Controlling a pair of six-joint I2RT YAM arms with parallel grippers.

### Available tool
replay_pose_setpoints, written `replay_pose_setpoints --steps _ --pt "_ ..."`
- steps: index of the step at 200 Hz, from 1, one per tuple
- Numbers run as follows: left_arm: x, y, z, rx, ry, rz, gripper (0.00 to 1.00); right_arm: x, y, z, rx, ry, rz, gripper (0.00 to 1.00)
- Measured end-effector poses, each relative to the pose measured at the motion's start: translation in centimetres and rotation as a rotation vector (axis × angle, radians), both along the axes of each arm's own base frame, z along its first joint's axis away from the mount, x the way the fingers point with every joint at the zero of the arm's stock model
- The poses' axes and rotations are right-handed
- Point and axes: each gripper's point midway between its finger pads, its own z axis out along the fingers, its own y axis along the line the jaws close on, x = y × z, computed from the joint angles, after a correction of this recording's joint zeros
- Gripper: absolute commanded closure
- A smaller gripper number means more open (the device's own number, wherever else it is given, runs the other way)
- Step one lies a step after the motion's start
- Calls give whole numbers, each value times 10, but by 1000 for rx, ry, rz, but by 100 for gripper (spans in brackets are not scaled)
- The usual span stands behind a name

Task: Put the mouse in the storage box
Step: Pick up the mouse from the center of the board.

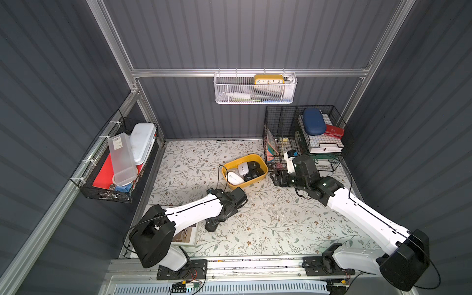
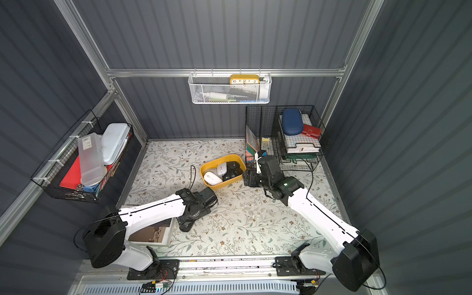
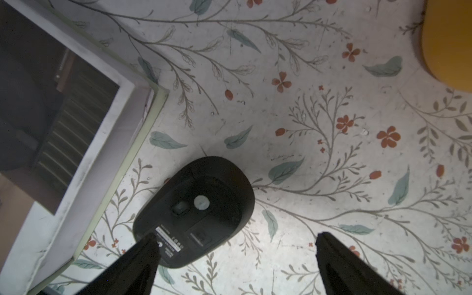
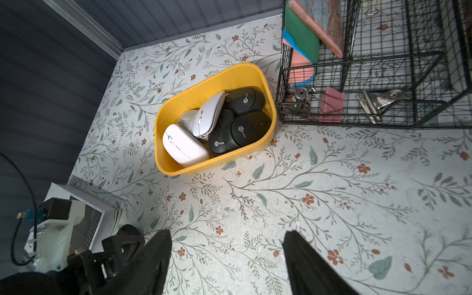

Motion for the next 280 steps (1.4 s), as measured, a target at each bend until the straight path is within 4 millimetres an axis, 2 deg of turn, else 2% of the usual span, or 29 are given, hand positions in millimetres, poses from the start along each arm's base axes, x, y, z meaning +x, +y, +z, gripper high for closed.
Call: replay_pose_setpoints --steps 75,117,154,178,191,209,226,260,280 --pt "-2 3 -12 45 35 -11 1 0 0 -1 -2 2 -1 26" --pt "-5 7 -29 102 87 -28 4 -2 -2 1 -2 -5 -4 26" --pt "-5 6 -30 105 94 -54 16 -6 -8 10 3 -32 -16 26" --pt "-5 7 -31 116 99 -67 26 -5 -9 9 -2 -32 -20 26" --pt "-4 7 -30 119 98 -70 28 -6 -9 7 -5 -29 -21 26" --pt "-4 7 -30 120 97 -72 27 -6 -10 7 -8 -28 -23 26" --pt "-4 6 -30 118 96 -68 18 -6 -10 6 -10 -25 -23 26" --pt "-1 5 -32 144 107 -59 18 -7 -12 7 -14 -24 -28 26" --pt "1 4 -31 148 103 -47 14 -8 -12 8 -14 -28 -30 26"
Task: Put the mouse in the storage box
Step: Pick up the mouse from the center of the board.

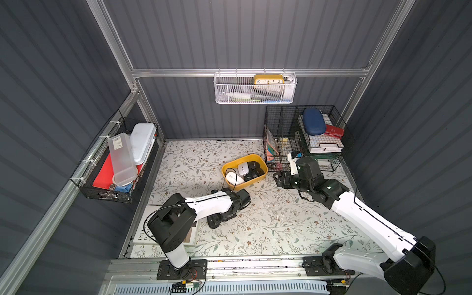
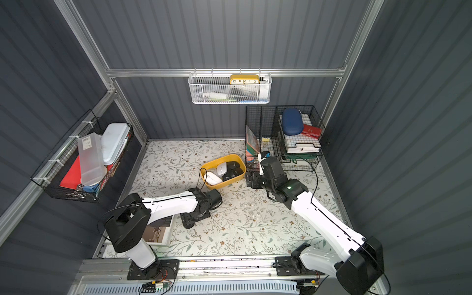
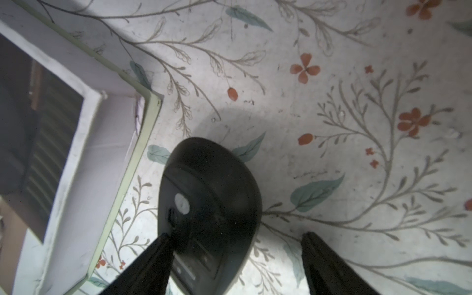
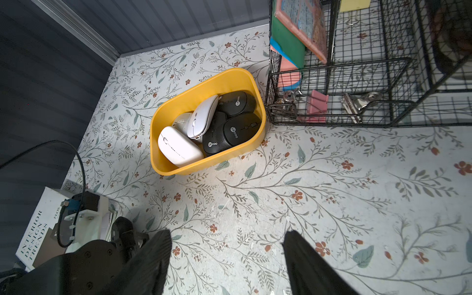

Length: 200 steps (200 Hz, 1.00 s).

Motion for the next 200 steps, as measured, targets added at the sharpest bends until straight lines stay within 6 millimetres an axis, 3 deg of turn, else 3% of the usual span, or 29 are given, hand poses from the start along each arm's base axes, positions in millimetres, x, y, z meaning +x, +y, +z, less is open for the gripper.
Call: replay_pose_setpoints --steps 19,76,132,200 --pt "3 -2 1 -4 -13 14 7 0 -1 0 -1 -1 -1 26" --pt "11 8 -3 13 -29 75 13 -2 -2 2 -8 -7 -2 26" --pt "22 24 -3 45 -41 88 34 -4 -5 -2 -23 1 1 26" --pt "32 33 -7 107 -63 44 50 -3 -8 -2 -36 -4 -10 26"
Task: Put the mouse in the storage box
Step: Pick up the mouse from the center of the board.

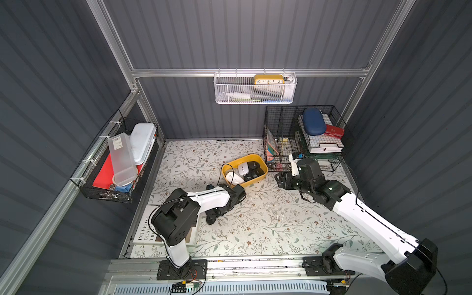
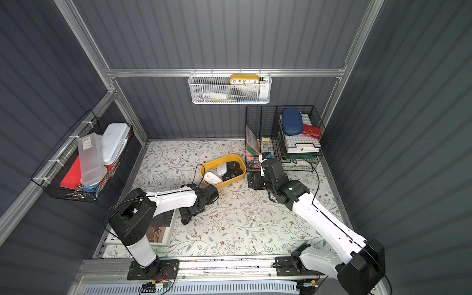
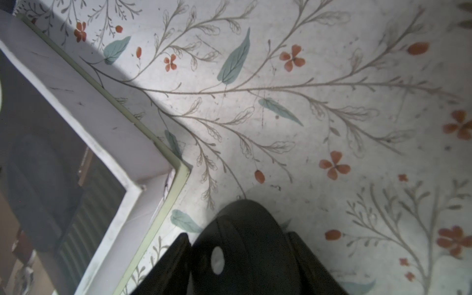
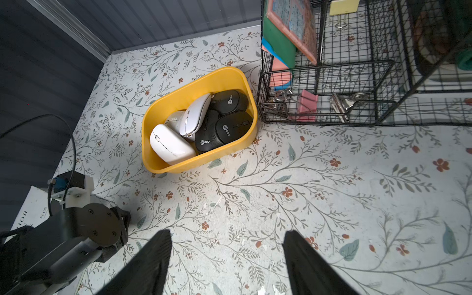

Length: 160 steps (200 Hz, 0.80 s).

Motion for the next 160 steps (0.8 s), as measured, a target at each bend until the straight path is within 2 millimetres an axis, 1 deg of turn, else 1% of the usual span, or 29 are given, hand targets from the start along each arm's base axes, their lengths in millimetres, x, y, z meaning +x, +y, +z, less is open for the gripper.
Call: replay_pose_setpoints --steps 18,35,48,65,86,100,112,121,133,136,138,148,160 --pt "-1 -3 -2 -26 4 -1 59 0 0 0 0 0 0 26" --pt "1 -8 -3 -57 -5 2 70 0 0 0 0 0 0 26" --pt "2 -11 -3 -72 -9 5 75 0 0 0 0 1 0 26" --pt "4 -17 -2 -98 -8 2 79 0 0 0 -1 0 -1 26" --pt "9 -31 1 -155 -9 1 80 0 -2 0 -9 -2 -4 26" --pt "18 -43 13 -204 -37 -14 80 0 -5 0 -22 -7 -12 26" --pt "34 -60 37 -275 -98 -40 80 -1 -9 2 -42 -14 -19 26" --pt "49 -75 63 -349 -171 -65 80 -1 -12 3 -56 -22 -27 26" --pt "71 -94 107 -466 -292 -109 79 -2 -18 4 -81 -32 -41 26" --pt "77 -100 122 -503 -332 -123 79 -2 -19 4 -87 -35 -44 26" --pt "79 -101 127 -517 -346 -127 79 -2 -20 4 -90 -35 -45 26" --pt "96 -113 170 -617 -464 -167 79 -2 -24 4 -107 -40 -56 26" --pt "112 -124 211 -705 -578 -213 80 -2 -27 5 -123 -46 -66 26"
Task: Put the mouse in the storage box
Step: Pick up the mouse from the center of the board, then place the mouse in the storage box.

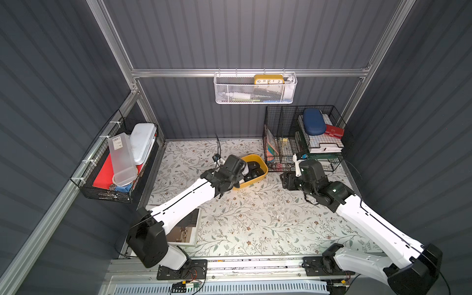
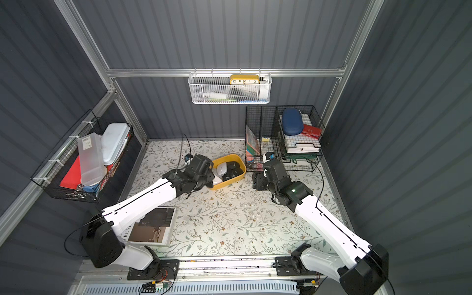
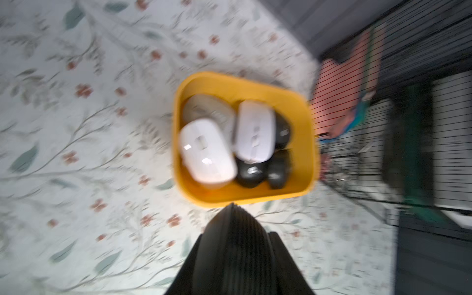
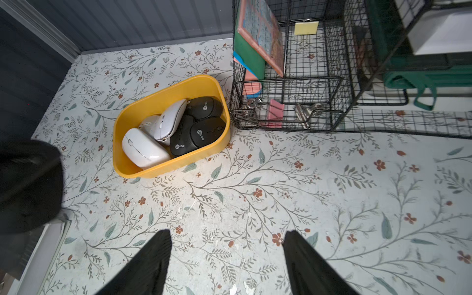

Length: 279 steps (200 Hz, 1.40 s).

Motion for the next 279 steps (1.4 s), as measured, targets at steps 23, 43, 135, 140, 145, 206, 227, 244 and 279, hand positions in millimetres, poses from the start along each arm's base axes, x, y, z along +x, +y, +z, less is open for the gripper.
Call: replay_pose_setpoints --steps 23,43,135,140,145,206,227,244,279 --pt "33 -20 44 -106 -160 -58 80 -1 -3 3 -6 -12 -11 26" --pt "57 -38 43 -141 -225 -116 76 -2 -5 7 -1 -23 -15 26" --pt "113 -74 -61 -179 -164 -285 83 -9 -6 6 34 -15 -21 26" --pt "113 -76 -66 -181 -155 -294 83 -9 -6 6 35 -15 -21 26" --pt "114 -79 -70 -185 -150 -303 83 -9 -6 6 37 -14 -22 26" --pt "119 -96 -96 -216 -120 -363 80 -10 -6 5 39 -9 -24 26" --pt "124 -102 -104 -220 -108 -374 78 -10 -6 5 40 -8 -23 26" --pt "130 -108 -109 -226 -104 -385 77 -10 -6 5 40 -8 -23 26" --pt "136 -115 -119 -227 -84 -397 69 -10 -6 5 39 -7 -22 26"
